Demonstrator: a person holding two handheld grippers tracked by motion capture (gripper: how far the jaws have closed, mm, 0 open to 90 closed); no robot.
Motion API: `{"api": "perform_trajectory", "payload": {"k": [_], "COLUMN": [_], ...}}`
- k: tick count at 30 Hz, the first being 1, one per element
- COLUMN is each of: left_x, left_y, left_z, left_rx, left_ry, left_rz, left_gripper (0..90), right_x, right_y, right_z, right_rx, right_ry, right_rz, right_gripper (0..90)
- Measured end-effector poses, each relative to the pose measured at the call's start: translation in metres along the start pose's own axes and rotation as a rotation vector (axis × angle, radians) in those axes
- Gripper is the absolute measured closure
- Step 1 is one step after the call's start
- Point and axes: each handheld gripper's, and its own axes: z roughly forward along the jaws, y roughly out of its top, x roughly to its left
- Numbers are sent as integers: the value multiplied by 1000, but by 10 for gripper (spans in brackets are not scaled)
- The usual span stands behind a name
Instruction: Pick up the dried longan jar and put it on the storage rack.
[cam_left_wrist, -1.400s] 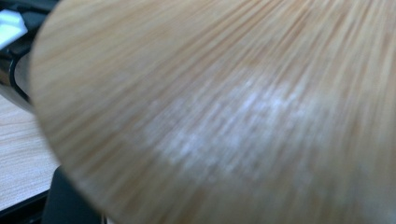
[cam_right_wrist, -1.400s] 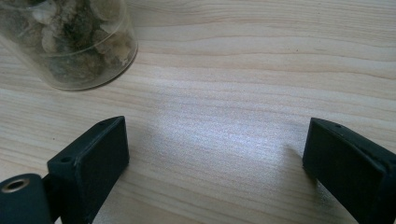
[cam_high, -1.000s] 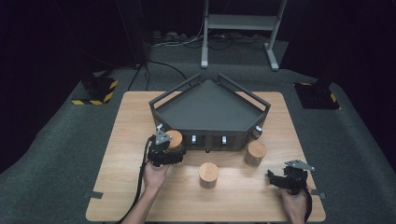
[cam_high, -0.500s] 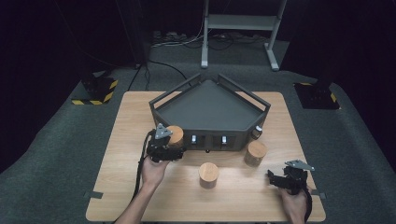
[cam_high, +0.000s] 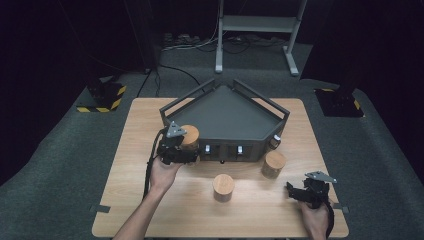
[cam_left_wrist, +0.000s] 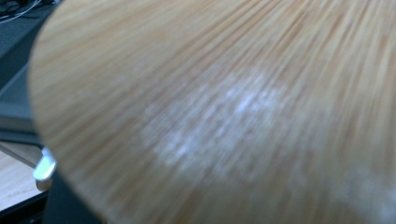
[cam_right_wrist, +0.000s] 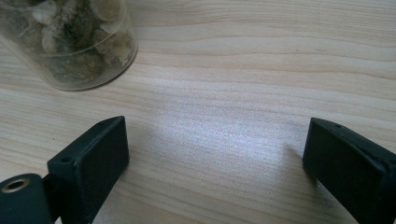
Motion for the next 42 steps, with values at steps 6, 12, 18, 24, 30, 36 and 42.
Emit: {"api": "perform_trajectory", "payload": {"k": [6,12,18,24,30,36,42], "left_x": [-2,-2,-4,-8,-9,-8,-4], "left_y": [16,31,46,58,67,73,79], "left_z": [-1,3,8,13,22,33,43], "left_rx": [-4,-1,-6,-11,-4,-13,-17], "left_ry": [-12,-5,-12,-19,-5,22,56], "left_rz": [-6,-4,-25,-29,-18,-20,-20], "left_gripper": [257,257,257,258,258,258,258], "right_x": [0,0,0,0,0,0,0], "right_y": [0,0,0,0,0,0,0], "right_z": [0,0,0,0,0,0,0], "right_rx": [0,0,0,0,0,0,0], "right_ry": [0,0,0,0,0,0,0], "right_rz": [0,0,0,0,0,1,0], "right_gripper": [64,65,65,65,65,65,65]}}
